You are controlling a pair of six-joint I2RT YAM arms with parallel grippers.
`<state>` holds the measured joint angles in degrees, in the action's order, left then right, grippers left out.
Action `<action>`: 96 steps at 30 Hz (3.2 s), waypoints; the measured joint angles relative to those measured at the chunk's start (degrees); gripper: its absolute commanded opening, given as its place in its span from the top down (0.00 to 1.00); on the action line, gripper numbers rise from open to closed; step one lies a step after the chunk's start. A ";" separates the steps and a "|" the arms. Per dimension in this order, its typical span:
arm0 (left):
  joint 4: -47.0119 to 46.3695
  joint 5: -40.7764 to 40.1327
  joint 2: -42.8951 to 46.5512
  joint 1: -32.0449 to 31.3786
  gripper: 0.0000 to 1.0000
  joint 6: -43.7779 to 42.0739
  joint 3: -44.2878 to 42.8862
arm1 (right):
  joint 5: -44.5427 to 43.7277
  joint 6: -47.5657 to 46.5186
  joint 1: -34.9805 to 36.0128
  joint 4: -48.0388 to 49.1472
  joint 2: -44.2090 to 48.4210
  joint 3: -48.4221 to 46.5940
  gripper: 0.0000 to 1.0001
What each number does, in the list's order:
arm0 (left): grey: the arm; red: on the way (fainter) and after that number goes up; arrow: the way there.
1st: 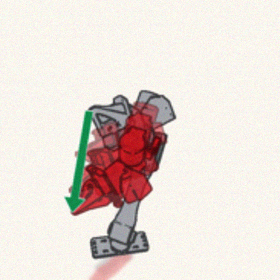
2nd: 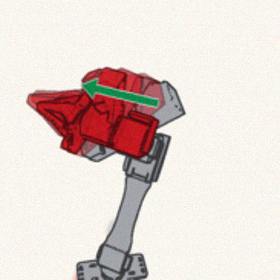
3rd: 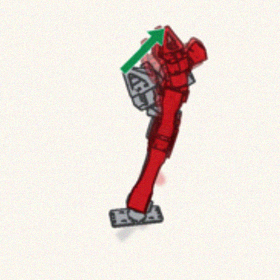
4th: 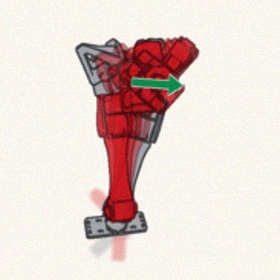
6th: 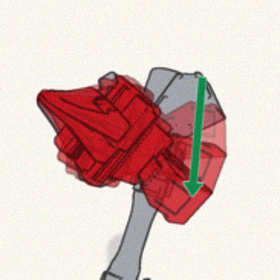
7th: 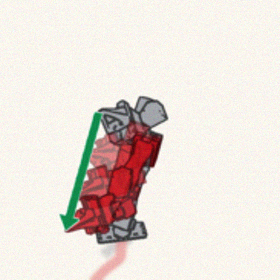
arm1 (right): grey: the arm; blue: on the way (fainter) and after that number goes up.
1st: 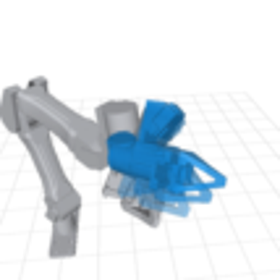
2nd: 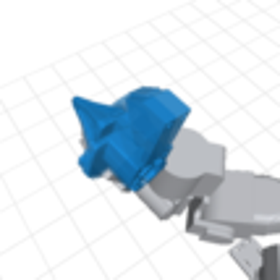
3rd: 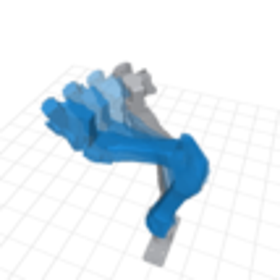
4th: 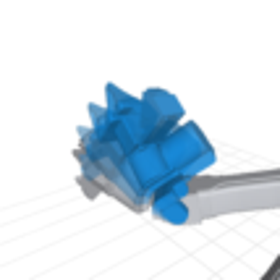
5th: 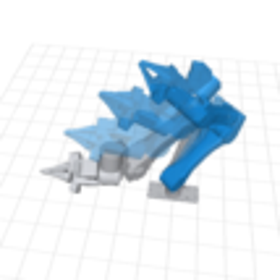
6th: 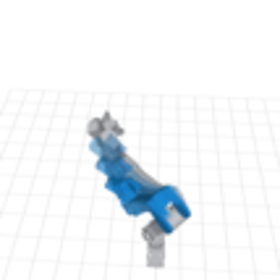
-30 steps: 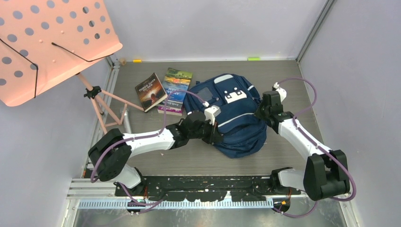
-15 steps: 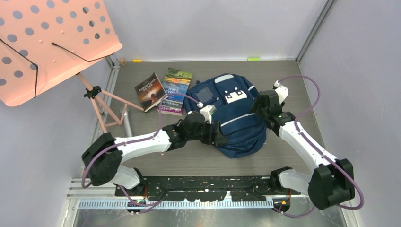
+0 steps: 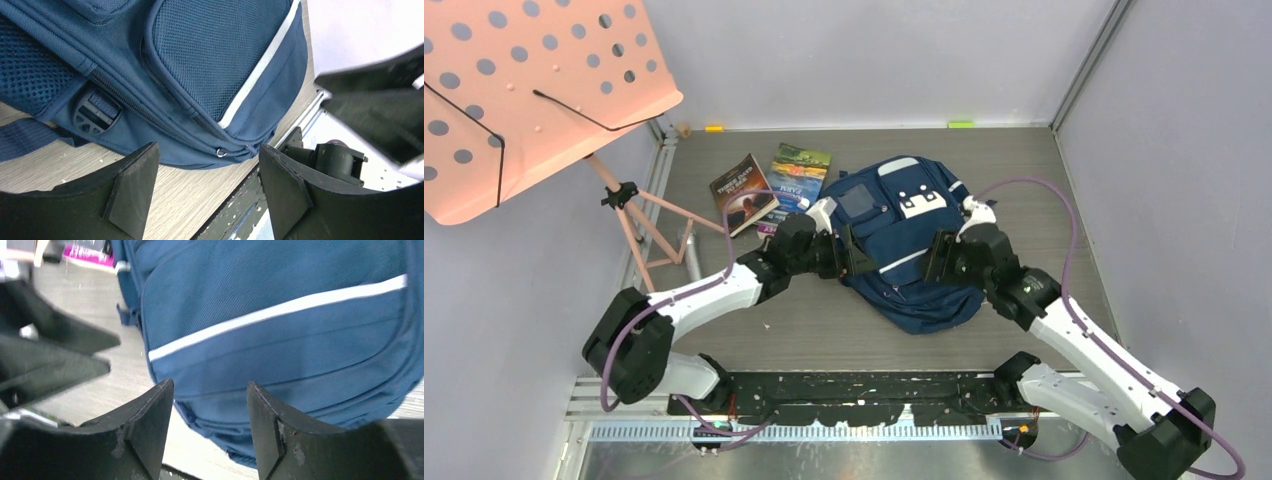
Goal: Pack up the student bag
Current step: Zip the student bag at the center of the board.
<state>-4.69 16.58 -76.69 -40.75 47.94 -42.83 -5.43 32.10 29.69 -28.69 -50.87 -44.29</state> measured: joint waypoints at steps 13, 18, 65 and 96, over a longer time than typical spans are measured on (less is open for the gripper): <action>-10.49 1.55 -11.19 0.94 0.42 6.29 0.00 | -7.65 0.74 21.90 5.86 0.83 8.44 0.48; -11.54 2.05 -11.89 1.03 0.41 7.21 0.00 | -11.67 -0.13 24.37 6.78 -5.97 8.39 0.53; -19.21 9.11 -12.85 -11.98 0.37 -54.12 -8.26 | -24.13 1.77 18.47 -10.34 1.40 4.07 1.00; -30.25 -4.52 -21.18 -17.07 1.00 -66.58 -5.86 | -21.22 5.57 10.95 -10.25 1.68 3.54 1.00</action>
<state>-34.94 12.05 -97.86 -57.82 -18.63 -48.69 -26.65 37.67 40.64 -38.94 -49.19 -40.75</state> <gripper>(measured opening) 0.086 0.043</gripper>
